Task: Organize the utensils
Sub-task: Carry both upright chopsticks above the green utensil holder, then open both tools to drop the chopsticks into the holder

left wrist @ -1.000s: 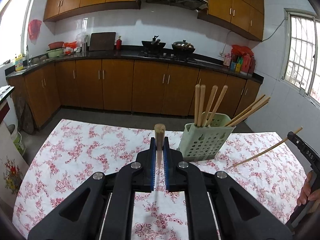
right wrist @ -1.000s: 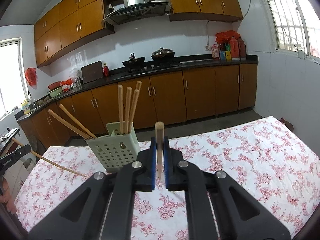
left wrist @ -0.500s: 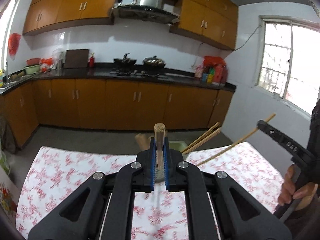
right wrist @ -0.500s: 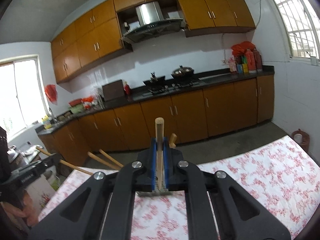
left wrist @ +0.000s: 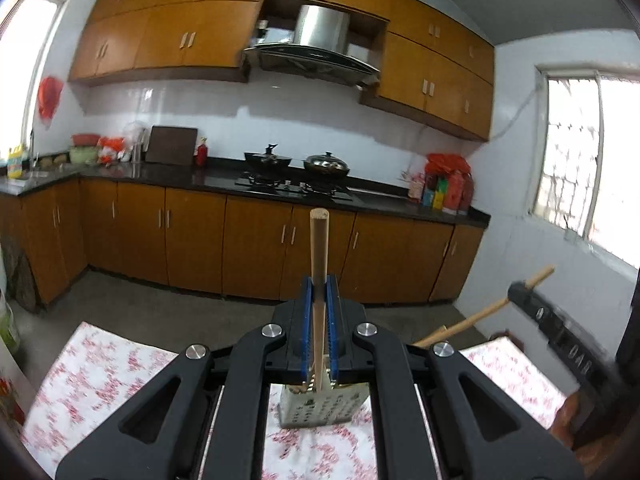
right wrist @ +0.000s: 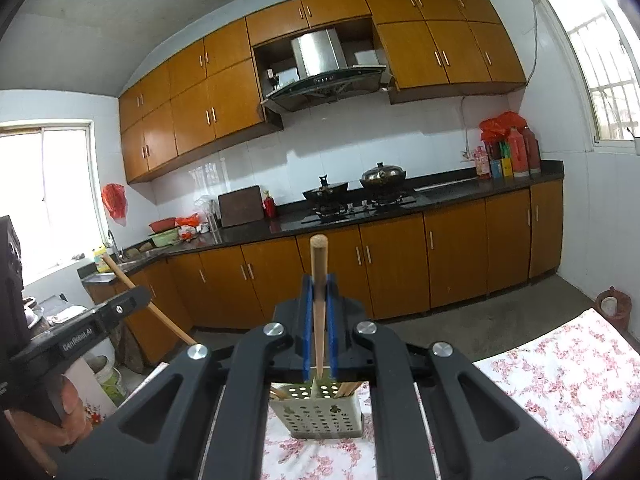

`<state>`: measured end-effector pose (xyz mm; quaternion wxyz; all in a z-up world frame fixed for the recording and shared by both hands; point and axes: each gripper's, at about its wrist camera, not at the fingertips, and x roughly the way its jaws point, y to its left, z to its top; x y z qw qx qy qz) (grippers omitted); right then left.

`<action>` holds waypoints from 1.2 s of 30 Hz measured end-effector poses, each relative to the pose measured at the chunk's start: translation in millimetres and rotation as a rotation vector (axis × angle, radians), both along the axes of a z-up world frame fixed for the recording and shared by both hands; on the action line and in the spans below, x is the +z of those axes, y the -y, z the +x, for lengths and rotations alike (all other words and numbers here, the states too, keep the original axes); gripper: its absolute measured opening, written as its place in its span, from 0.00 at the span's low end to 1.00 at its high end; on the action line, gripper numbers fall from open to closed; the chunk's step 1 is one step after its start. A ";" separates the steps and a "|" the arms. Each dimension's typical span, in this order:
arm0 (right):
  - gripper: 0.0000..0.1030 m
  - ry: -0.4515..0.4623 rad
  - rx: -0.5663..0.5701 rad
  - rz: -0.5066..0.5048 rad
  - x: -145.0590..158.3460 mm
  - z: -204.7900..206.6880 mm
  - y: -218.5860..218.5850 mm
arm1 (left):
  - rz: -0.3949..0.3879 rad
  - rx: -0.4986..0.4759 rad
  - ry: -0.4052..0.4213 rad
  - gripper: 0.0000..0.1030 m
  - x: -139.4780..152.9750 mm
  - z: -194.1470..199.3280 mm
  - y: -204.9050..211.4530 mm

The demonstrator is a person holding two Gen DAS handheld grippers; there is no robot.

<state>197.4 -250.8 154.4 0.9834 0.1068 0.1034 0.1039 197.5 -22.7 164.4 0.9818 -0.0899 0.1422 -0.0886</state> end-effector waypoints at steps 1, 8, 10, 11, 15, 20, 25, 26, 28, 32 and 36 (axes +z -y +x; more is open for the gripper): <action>0.07 -0.007 -0.001 -0.003 -2.2 3.6 -2.1 | -0.019 0.012 0.001 0.07 -0.4 3.6 -1.1; 0.07 -0.033 -0.015 -0.003 -13.2 20.6 -1.7 | -0.095 0.024 0.037 0.07 11.0 9.9 -5.2; 0.07 -0.034 -0.016 -0.002 -14.2 23.3 -1.1 | -0.094 0.029 0.059 0.07 15.7 8.5 -2.6; 0.07 -0.034 -0.016 -0.004 -14.4 24.6 -1.4 | -0.085 0.037 0.072 0.07 17.6 8.8 -1.7; 0.07 -0.036 -0.015 -0.008 -15.4 29.5 -3.2 | -0.045 0.083 0.116 0.07 22.8 11.2 0.6; 0.07 -0.056 -0.006 -0.003 -21.2 38.5 -6.4 | -0.028 0.119 0.126 0.07 12.7 24.0 1.4; 0.07 -0.072 0.007 -0.008 -26.7 45.9 -10.6 | -0.017 0.115 0.095 0.07 0.9 34.6 7.1; 0.07 -0.075 0.009 -0.009 -27.9 47.1 -11.5 | -0.010 0.117 0.090 0.07 -2.8 36.7 8.7; 0.07 -0.082 0.011 -0.011 -30.2 48.8 -13.4 | -0.006 0.116 0.081 0.07 -7.8 38.1 8.9; 0.07 -0.102 0.018 -0.020 -37.8 51.5 -18.3 | 0.002 0.106 0.048 0.07 -22.9 44.3 10.3; 0.08 -0.123 0.025 -0.031 -43.7 53.3 -21.1 | -0.005 0.096 -0.003 0.07 -33.4 49.3 7.0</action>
